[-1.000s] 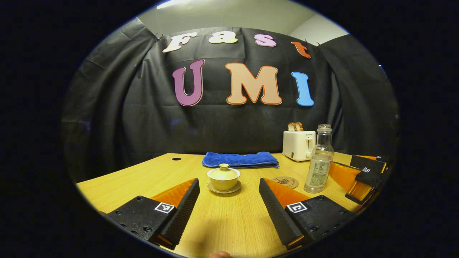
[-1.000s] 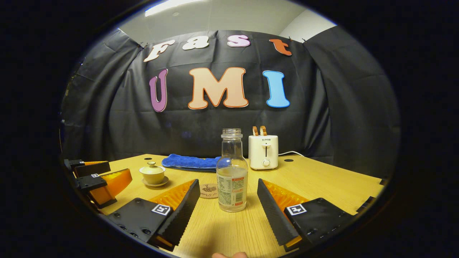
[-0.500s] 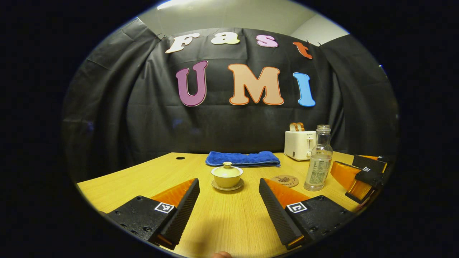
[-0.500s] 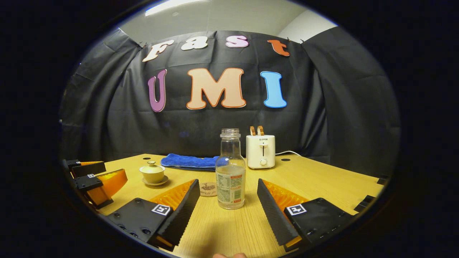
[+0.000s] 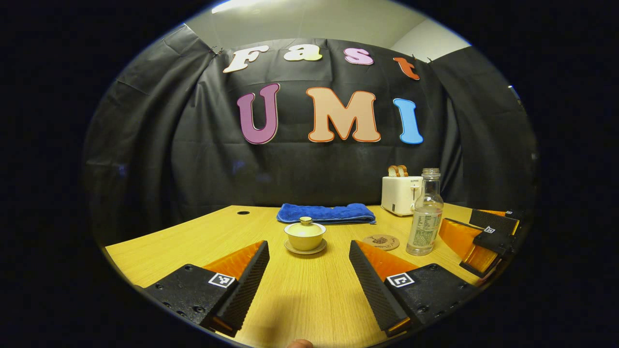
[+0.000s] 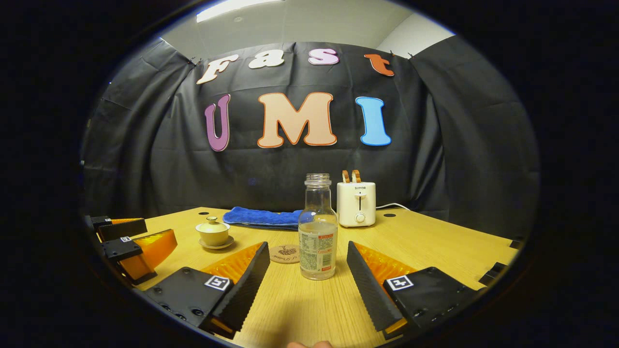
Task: Open the teacup lid with one hand, grasp the water bottle and pour water into the teacup with the other hand; after pouring, place the water bottle on the coaster and then close the teacup lid.
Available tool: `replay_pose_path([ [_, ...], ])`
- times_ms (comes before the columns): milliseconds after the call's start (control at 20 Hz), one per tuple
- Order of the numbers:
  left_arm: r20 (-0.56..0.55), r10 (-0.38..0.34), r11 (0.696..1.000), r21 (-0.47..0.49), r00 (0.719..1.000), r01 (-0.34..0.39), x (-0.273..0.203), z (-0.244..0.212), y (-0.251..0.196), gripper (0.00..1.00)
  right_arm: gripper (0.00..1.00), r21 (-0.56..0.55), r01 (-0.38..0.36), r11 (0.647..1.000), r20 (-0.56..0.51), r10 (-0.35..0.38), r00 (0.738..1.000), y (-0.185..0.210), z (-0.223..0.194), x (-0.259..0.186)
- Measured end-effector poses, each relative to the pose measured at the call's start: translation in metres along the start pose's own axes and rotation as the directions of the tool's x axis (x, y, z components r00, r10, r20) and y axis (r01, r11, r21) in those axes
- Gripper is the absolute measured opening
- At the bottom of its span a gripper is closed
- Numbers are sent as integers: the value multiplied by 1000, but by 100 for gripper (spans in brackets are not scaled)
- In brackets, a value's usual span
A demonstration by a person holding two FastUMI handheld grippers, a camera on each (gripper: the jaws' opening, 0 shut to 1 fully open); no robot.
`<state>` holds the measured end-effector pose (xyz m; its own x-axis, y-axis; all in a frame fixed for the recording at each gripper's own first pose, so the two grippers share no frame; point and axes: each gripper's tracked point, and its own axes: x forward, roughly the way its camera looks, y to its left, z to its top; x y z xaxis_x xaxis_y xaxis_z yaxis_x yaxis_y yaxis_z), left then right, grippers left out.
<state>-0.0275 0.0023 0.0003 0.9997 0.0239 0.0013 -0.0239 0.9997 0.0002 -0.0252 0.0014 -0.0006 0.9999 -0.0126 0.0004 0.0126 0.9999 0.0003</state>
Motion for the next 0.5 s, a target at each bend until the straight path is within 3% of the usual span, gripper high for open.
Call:
replay_pose_path([
  [500,1,-1,1000,3,1000,1,3,0,1,97,100,0,3,1000,0,-3,1000,0,1,0],
])
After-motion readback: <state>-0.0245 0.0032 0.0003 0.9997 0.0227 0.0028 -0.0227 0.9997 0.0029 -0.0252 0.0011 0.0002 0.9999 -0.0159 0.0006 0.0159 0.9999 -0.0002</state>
